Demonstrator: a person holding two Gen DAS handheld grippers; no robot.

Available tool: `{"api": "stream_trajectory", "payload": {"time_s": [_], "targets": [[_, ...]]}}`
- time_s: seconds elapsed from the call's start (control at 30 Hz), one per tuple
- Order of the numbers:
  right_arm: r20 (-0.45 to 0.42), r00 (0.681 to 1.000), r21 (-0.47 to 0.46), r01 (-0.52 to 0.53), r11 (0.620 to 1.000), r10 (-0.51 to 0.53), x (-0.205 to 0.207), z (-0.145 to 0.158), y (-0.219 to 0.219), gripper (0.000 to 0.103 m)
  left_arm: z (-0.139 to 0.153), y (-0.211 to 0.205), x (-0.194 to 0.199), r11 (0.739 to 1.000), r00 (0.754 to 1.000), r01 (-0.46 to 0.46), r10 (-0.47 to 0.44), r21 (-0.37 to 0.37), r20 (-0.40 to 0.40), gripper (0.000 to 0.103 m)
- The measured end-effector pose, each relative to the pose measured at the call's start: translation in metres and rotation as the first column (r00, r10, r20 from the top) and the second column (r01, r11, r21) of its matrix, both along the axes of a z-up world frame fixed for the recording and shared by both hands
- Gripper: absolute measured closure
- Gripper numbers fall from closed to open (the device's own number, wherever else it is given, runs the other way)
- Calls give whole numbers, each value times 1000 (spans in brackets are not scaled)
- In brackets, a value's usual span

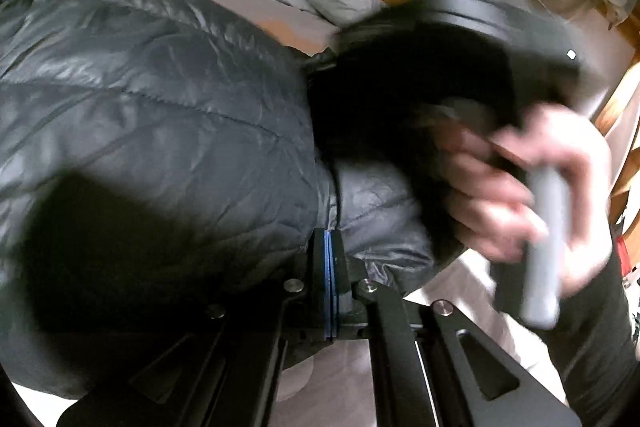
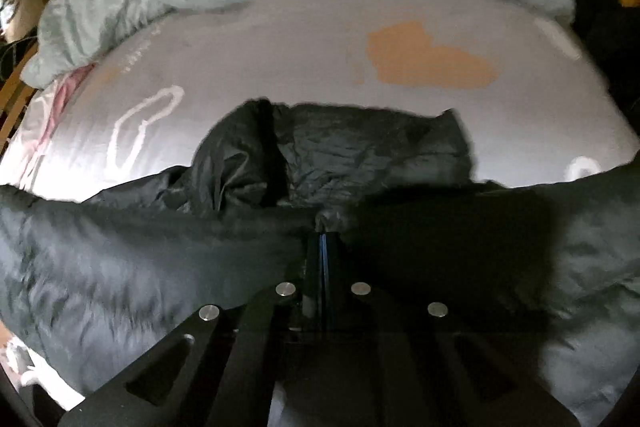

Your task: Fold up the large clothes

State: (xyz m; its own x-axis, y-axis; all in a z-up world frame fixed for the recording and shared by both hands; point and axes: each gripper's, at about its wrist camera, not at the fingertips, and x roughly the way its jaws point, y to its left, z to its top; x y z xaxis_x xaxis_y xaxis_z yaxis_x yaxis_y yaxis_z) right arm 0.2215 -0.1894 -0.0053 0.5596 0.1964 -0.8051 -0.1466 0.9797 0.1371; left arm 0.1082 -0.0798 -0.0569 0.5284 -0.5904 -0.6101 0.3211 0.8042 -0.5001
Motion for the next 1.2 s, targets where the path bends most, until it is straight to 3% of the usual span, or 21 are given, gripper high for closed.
{"api": "stream_trajectory", "payload": {"time_s": [0.07, 0.13, 0.17, 0.2, 0.33, 0.4, 0.47, 0.53, 0.6, 0.67, 0.73, 0.77, 0.8, 0.83, 0.87, 0.9, 0.93, 1.07, 1.13, 1.2], "targets": [[125, 992, 97, 0, 995, -12, -52, 23, -22, 93, 0, 0, -1, 1000, 1000, 0, 0, -3, 3, 99], [189, 980, 196, 16, 980, -54, -98, 35, -48, 65, 0, -1, -3, 1000, 1000, -2, 2, -5, 5, 99], [217, 971, 252, 43, 967, -100, -124, 39, -67, 35, 0, -1, -4, 1000, 1000, -3, 3, -4, 6, 99], [227, 965, 276, 65, 959, -131, -139, 41, -77, 19, 0, -5, -5, 1000, 1000, -4, 4, 0, 9, 99], [222, 919, 355, 236, 905, -326, -202, 33, -139, 19, 1, -4, -3, 1000, 1000, -8, 8, 11, 18, 99], [212, 884, 381, 317, 868, -416, -219, 24, -165, 13, -2, -4, -3, 1000, 1000, -11, 11, 20, 23, 99], [163, 854, 389, 405, 827, -495, -220, 5, -186, 12, -1, -4, -1, 999, 999, -14, 13, 31, 29, 99], [128, 840, 355, 458, 815, -528, -206, -12, -193, 12, -1, -5, 4, 999, 999, -15, 14, 34, 33, 99], [61, 864, 422, 431, 798, -499, -187, -25, -197, 12, -1, -4, 6, 1000, 999, -16, 15, 17, 35, 99], [35, 906, 598, 319, 736, -421, -171, -36, -202, 12, -1, -1, 7, 1000, 999, -17, 17, -2, 32, 99], [17, 894, 634, 336, 696, -448, -157, -42, -204, 12, 2, 1, 5, 1000, 1000, -15, 16, -9, 26, 99], [25, 877, 610, 367, 702, -480, -152, -41, -204, 16, 7, 5, 2, 1000, 1000, -17, 18, -13, 19, 99], [36, 867, 588, 383, 712, -496, -151, -39, -202, 32, 14, 12, -4, 1000, 1000, -15, 15, -27, 26, 96], [62, 861, 557, 389, 734, -504, -150, -34, -199, 41, 25, 21, -12, 999, 998, -25, 27, -32, 59, 85], [103, 860, 539, 374, 755, -500, -152, -27, -197, 56, 38, 31, -21, 999, 993, -44, 46, -23, 110, 69], [130, 861, 529, 359, 769, -491, -153, -23, -196, 64, 50, 43, -29, 997, 985, -70, 69, 6, 156, 61], [168, 862, 505, 342, 793, -478, -158, -15, -197, 66, 61, 56, -33, 994, 978, -104, 95, 38, 184, 46], [260, 823, 349, 409, 843, -506, -171, 15, -208, 67, 80, 120, -34, 954, 949, -270, 241, 130, 202, 26], [277, 819, 295, 425, 856, -502, -174, 27, -218, 67, 73, 148, -30, 936, 940, -319, 294, 147, 173, 20], [309, 831, 199, 419, 886, -462, -173, 43, -218, 67, 55, 168, -20, 955, 959, -282, 276, 97, 66, 19]]}}
